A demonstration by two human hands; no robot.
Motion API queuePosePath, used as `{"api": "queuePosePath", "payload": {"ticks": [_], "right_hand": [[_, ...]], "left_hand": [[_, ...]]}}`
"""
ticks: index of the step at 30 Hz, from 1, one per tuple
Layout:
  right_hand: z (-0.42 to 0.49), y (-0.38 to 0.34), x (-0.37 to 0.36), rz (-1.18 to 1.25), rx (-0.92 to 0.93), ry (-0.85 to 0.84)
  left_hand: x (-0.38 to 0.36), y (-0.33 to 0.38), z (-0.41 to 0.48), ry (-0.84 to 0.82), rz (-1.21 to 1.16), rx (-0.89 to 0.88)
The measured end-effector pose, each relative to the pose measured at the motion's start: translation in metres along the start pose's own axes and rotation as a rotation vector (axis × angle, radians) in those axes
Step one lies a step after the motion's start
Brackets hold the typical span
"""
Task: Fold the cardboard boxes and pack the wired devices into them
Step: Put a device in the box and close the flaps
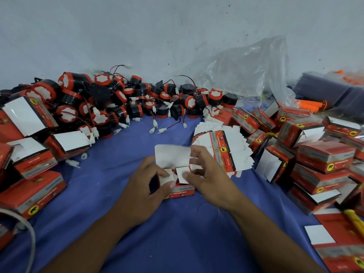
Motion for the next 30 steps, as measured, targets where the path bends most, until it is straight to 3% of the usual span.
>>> {"api": "queuePosePath", "payload": {"ticks": [5, 8, 12, 18, 24, 30], "right_hand": [[-0.004, -0.009, -0.003, -0.078, 0.125, -0.073], [-0.002, -0.010, 0.000, -0.090, 0.146, -0.010], [-0.004, 0.001, -0.004, -0.073, 0.088, -0.085], [-0.003, 0.001, -0.007, -0.134, 0.164, -0.095], [-0.002, -0.011, -0.006, -0.242, 0.307, -0.047], [-0.004, -0.004, -0.015, -0.225, 0.274, -0.089]], "left_hand": [[0.001, -0.005, -0.001, -0.017, -0.216, 0.062], [0.003, 0.002, 0.001, -0.021, -0.119, -0.021], [0.003, 0.004, 0.002, -0.020, -0.093, -0.068], [0.002, 0.001, -0.001, -0.120, -0.106, 0.037], [0.008, 0.002, 0.002, -0.037, -0.126, 0.039], [0.013, 0.010, 0.000, 0.030, -0.057, -0.081]]}}
Point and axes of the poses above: each hand's wrist, its own z-axis towards the middle knuckle, its own x-axis out of the back of the hand, y = z × x, the point moved 8 cm from there along z, towards the middle knuckle, and after that the axes turned 9 degrees about x, right-handed, at the moved point
